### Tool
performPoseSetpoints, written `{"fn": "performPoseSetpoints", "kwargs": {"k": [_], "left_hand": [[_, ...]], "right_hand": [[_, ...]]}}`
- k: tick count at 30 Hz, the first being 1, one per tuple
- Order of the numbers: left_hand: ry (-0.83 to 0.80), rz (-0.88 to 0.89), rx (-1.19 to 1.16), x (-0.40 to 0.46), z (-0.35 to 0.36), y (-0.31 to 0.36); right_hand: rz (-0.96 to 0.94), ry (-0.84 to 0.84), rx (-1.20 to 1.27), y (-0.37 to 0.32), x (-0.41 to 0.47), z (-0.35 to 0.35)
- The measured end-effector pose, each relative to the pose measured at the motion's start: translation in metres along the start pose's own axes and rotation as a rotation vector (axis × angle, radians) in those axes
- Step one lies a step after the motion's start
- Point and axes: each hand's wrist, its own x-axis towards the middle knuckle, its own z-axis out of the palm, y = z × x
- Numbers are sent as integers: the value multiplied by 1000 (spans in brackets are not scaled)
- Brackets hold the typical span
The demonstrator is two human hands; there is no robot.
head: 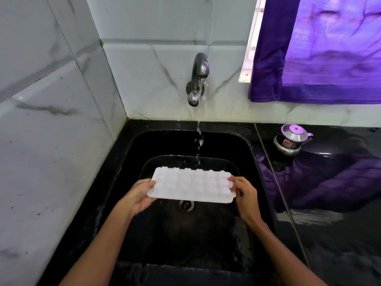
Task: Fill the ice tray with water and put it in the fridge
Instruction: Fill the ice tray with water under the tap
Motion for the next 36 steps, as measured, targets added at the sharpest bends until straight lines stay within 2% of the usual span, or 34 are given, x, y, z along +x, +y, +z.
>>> {"fn": "performPoseSetpoints", "kwargs": {"k": [3,7,11,14,16,18,21,23,25,29,31,36], "left_hand": [[38,84,66,1,10,13],[212,219,30,25,32,29],[242,314,10,23,38,24],[239,364,-8,21,47,27],[255,368,-66,27,55,35],[269,362,-116,34,61,45],[302,362,-149,41,55,55],[323,357,-157,45,47,58],[315,348,-143,48,41,57],[240,316,-108,47,45,44],[223,295,-136,45,51,38],[226,282,-232,45,56,42]], "right_hand": [[-34,-49,-75,1,19,-3],[-13,-161,-1,-2,81,4],[86,-30,36,-31,99,6],[160,-92,-200,-64,106,21],[91,-137,-462,-79,114,37],[-55,-191,-585,-84,119,54],[-292,-380,-606,-81,118,59],[-370,-444,-583,-74,112,52],[-359,-433,-593,-65,106,47],[-119,-386,-620,-61,107,47],[-72,-374,-642,-64,114,48],[-399,-567,-633,-76,111,48]]}}
